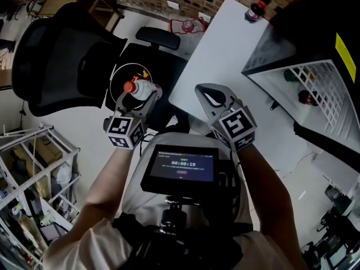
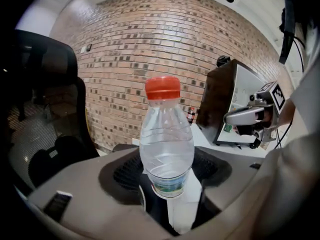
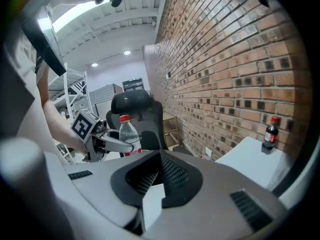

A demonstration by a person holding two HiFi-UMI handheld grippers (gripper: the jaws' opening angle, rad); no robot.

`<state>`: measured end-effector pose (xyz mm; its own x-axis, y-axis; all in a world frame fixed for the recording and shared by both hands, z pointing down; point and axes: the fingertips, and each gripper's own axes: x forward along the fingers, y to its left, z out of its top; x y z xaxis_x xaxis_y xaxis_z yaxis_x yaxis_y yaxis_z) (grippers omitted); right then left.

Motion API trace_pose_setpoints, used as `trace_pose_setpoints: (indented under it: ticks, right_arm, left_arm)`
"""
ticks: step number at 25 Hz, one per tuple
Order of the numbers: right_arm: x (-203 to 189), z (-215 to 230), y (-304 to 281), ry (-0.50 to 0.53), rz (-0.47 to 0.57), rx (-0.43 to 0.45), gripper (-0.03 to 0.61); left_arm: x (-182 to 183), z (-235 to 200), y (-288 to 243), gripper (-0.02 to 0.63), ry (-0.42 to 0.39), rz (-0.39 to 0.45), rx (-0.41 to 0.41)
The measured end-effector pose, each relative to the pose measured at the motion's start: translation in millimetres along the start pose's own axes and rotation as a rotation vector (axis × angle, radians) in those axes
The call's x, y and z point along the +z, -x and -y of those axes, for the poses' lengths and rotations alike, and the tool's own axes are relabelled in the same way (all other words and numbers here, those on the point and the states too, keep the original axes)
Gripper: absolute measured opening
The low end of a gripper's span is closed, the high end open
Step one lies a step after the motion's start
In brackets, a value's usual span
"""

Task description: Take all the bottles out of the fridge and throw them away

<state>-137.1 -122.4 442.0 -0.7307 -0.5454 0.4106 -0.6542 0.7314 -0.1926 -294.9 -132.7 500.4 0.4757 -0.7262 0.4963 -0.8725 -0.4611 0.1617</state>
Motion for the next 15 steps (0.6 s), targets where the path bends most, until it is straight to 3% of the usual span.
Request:
trace_pose_setpoints:
  ticks: [10,15]
  right_arm:
    - [10,-44,-74,0.018,-0.081,0.138,0.006]
    - [9,-50,-92,0.018,-0.099,0.178,0.006]
  left_arm:
    - [-43,-88,29,0.302,0.044,-0.066,0.144]
    - [-57,-112,25,0.302,0.037,-0.096,0.182]
